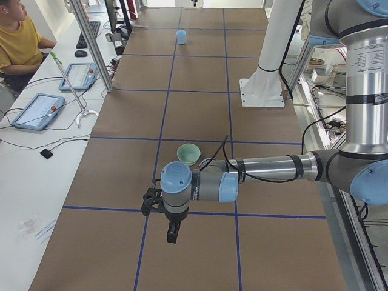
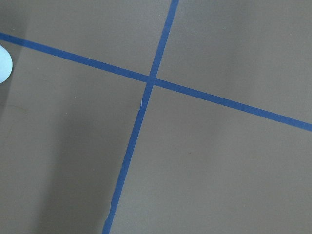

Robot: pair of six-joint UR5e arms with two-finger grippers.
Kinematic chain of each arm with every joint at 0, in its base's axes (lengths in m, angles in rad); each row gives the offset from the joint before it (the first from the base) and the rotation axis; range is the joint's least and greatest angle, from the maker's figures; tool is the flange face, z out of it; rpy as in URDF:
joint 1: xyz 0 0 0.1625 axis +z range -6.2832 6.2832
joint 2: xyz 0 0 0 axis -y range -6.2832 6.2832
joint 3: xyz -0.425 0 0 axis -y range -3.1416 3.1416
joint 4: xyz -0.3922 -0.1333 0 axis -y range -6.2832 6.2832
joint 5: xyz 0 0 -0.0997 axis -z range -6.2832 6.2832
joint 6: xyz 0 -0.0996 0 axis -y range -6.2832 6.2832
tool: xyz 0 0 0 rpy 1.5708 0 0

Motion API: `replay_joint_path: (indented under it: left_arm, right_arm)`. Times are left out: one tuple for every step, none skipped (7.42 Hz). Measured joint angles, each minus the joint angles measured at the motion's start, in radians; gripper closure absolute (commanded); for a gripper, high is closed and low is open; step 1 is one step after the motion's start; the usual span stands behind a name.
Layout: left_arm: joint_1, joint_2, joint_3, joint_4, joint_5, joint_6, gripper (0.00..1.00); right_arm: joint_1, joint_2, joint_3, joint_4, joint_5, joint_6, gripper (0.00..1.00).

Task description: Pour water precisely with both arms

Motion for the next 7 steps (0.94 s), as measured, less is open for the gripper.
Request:
replay_joint_path:
  left_arm:
    - [0.000, 0.007, -0.001, 0.000, 0.001, 0.000, 0.00]
    - [0.000, 0.015, -0.003, 0.000, 0.001, 0.000, 0.00]
    - [0.001, 0.019, -0.004, 0.000, 0.000, 0.000, 0.00]
    - [0.001, 0.020, -0.005, -0.001, 0.000, 0.000, 0.00]
    - [0.001, 0.022, -0.005, -0.001, 0.000, 0.000, 0.00]
    - [0.001, 0.023, -0.003, 0.000, 0.000, 0.000, 0.00]
    - [0.000, 0.023, 0.000, 0.000, 0.000, 0.000, 0.00]
  right_arm:
    - [-0.001, 0.000, 0.000, 0.000, -0.001, 0.001, 0.00]
    - [-0.001, 0.000, 0.000, -0.001, -0.003, 0.002, 0.00]
    - [-0.002, 0.000, 0.001, 0.000, -0.006, 0.004, 0.00]
    - [-0.004, 0.000, 0.001, 0.000, -0.007, 0.008, 0.00]
    - [-0.005, 0.000, 0.001, 0.000, -0.007, 0.016, 0.00]
    - [-0.006, 0.000, 0.002, 0.000, -0.007, 0.025, 0.00]
    - [-0.011, 0.001, 0.003, 0.000, -0.006, 0.039, 0.00]
